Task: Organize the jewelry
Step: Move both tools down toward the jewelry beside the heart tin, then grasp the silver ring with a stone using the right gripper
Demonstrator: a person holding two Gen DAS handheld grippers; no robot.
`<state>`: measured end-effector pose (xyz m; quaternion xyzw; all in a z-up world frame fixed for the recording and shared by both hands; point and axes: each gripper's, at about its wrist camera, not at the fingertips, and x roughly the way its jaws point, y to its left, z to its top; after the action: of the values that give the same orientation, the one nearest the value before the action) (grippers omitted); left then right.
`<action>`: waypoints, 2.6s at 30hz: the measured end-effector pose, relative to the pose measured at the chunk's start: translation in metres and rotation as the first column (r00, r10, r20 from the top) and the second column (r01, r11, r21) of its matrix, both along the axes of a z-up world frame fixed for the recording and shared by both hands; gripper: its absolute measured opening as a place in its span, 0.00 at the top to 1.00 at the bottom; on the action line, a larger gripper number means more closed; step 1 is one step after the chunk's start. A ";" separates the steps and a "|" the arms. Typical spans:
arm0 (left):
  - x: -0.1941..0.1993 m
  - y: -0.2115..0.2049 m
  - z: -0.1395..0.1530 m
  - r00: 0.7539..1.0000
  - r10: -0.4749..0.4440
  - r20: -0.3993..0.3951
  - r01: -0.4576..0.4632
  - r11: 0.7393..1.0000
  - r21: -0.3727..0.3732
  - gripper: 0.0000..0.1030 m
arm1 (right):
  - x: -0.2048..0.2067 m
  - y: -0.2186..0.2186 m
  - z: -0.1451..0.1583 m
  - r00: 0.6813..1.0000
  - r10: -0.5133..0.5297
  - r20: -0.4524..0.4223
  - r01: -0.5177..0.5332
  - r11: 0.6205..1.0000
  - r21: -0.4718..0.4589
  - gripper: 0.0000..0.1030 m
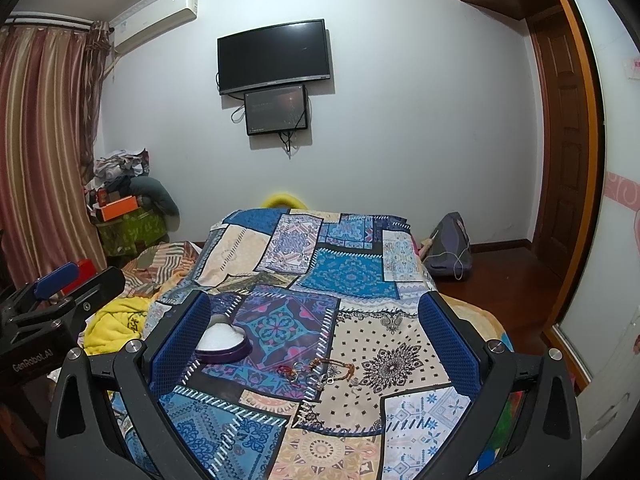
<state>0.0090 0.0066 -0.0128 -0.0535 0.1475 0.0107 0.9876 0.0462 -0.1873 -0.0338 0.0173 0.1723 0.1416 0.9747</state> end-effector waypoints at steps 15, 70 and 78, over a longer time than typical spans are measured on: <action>0.054 -0.003 -0.039 0.986 -0.037 -0.160 0.029 0.998 -0.051 0.00 | 0.038 -0.021 -0.043 0.989 -0.054 -0.140 0.047 0.997 -0.053 0.00; 0.189 -0.034 -0.203 0.744 -0.295 -0.600 0.205 0.955 -0.214 1.00 | 0.151 0.017 -0.186 0.765 0.251 -0.593 -0.276 0.960 0.050 0.70; 0.194 -0.036 -0.215 0.698 -0.339 -0.631 0.225 0.940 -0.256 0.96 | 0.152 0.017 -0.188 0.778 0.226 -0.586 -0.260 0.965 0.027 0.87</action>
<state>0.2032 -0.0296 -0.2278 -0.1015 0.4973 -0.1343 0.8511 0.1981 -0.1700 -0.2221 0.0106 0.4680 0.2489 0.8479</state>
